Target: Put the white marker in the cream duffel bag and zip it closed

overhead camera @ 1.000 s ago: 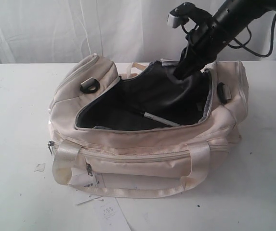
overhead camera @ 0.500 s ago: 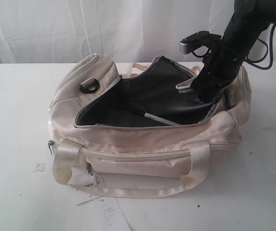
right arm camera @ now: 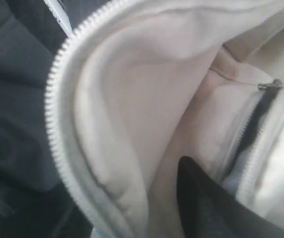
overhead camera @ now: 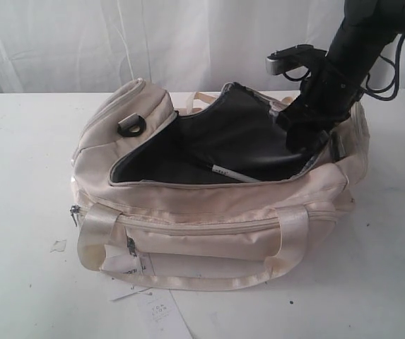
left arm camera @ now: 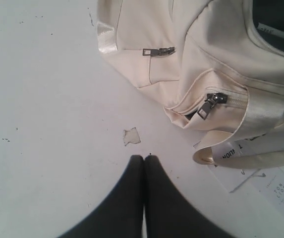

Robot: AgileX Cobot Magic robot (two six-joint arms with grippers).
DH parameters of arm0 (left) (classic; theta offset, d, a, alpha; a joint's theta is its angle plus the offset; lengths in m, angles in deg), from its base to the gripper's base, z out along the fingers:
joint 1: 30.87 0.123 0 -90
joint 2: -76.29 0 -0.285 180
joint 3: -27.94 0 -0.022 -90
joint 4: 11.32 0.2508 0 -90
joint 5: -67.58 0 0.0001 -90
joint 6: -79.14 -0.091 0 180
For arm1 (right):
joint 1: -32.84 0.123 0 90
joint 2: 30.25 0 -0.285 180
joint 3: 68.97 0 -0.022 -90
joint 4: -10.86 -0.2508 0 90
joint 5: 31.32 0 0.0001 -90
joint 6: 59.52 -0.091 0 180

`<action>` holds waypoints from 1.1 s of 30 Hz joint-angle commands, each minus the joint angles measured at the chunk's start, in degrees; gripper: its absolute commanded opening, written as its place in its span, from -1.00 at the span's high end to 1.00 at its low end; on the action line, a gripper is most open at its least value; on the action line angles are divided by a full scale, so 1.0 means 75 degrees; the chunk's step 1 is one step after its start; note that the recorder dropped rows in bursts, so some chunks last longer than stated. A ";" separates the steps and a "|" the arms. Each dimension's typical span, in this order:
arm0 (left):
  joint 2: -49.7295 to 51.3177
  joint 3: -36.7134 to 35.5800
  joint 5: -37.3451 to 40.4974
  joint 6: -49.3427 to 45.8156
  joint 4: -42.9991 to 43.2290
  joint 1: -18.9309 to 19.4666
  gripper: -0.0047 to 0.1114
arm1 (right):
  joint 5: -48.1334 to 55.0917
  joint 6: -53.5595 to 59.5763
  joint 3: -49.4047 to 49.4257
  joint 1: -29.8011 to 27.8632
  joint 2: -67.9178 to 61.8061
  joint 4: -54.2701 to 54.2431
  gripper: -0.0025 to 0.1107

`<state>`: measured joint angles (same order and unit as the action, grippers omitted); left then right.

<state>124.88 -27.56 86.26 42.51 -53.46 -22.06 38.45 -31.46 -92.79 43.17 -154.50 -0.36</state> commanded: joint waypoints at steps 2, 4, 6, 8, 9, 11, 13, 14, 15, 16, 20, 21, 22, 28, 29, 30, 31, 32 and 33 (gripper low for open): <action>-0.0016 -0.0046 0.0179 0.0035 -0.0048 -0.0040 0.92 | 0.0025 0.0080 -0.0505 -0.0129 0.0526 0.0116 0.14; -0.0016 -0.0046 0.0145 0.0035 -0.0048 -0.0040 0.92 | 0.0025 0.0080 -0.0726 -0.0221 0.0716 0.0116 0.14; -0.0016 -0.0046 0.0093 0.0035 -0.0048 -0.0040 0.92 | 0.0025 0.0080 -0.0913 -0.0397 0.0821 0.0116 0.14; -0.0016 -0.0046 0.0064 0.0035 -0.0048 -0.0040 0.92 | 0.0025 -0.0008 -0.1103 -0.0618 0.0832 0.0116 0.14; -0.0016 -0.0046 0.0064 0.0035 -0.0048 -0.0040 0.92 | -0.0109 -0.0128 -0.1147 -0.0731 0.0799 0.0101 0.14; -0.0016 -0.0046 0.0064 0.0035 -0.0048 -0.0040 0.92 | -0.0609 -0.0458 -0.1262 -0.0984 0.0652 0.0051 0.14; -0.0016 -0.0046 0.0064 0.0035 -0.0048 -0.0040 0.92 | -0.0714 -0.0523 -0.1499 -0.1207 0.0386 -0.0211 0.14; -0.0016 -0.0046 0.0064 0.0035 -0.0048 -0.0040 0.92 | -0.0683 -0.0523 -0.1657 -0.1295 0.0239 -0.0474 0.14; -0.0016 -0.0046 0.0064 0.0035 -0.0048 -0.0040 0.92 | -0.0591 -0.0523 -0.1891 -0.1352 0.0023 -0.0779 0.14; -0.0016 -0.0046 0.0064 0.0035 -0.0048 -0.0040 0.92 | -0.0470 -0.0504 -0.2169 -0.1376 -0.0207 -0.1147 0.14; -0.0016 -0.0046 0.0064 0.0035 -0.0048 -0.0040 0.92 | 0.0025 -0.0382 -0.3507 -0.1378 -0.1250 -0.2267 0.14; -0.0016 -0.0046 0.0064 0.0035 -0.0048 -0.0040 0.92 | 0.0025 -0.0382 -0.3859 -0.1378 -0.1559 -0.2515 0.14; -0.0016 -0.0046 0.0064 0.0035 -0.0048 -0.0040 0.92 | 0.0025 -0.0461 -0.4156 -0.1376 -0.1849 -0.2707 0.14; -0.0016 -0.0046 0.0085 0.0035 -0.0048 -0.0040 0.92 | -0.0059 -0.1474 -0.4356 -0.1394 -0.2550 -0.2759 0.14; -0.0016 -0.0046 0.0085 0.0035 -0.0048 -0.0040 0.92 | -0.0156 -0.1474 -0.4356 -0.1378 -0.2612 -0.2777 0.14; -0.0016 -0.0046 0.0082 0.0035 -0.0031 -0.0040 0.92 | -0.0241 -0.1474 -0.4356 -0.1378 -0.2640 -0.2777 0.14; -0.0016 -0.0046 0.0067 0.0035 -0.0017 -0.0040 0.92 | -0.0281 -0.1474 -0.4356 -0.1374 -0.2697 -0.2797 0.14; -0.0016 -0.0046 0.0053 0.0035 0.0040 -0.0040 0.92 | -0.0317 -0.1474 -0.4356 -0.1378 -0.2767 -0.2797 0.14; -0.0016 -0.0046 0.0035 0.0035 0.0111 -0.0040 0.92 | -0.0333 -0.1474 -0.4356 -0.1378 -0.2803 -0.2797 0.14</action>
<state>124.88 -27.56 86.30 42.51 -53.19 -22.06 37.22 -42.11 -125.07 32.94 -175.11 -20.49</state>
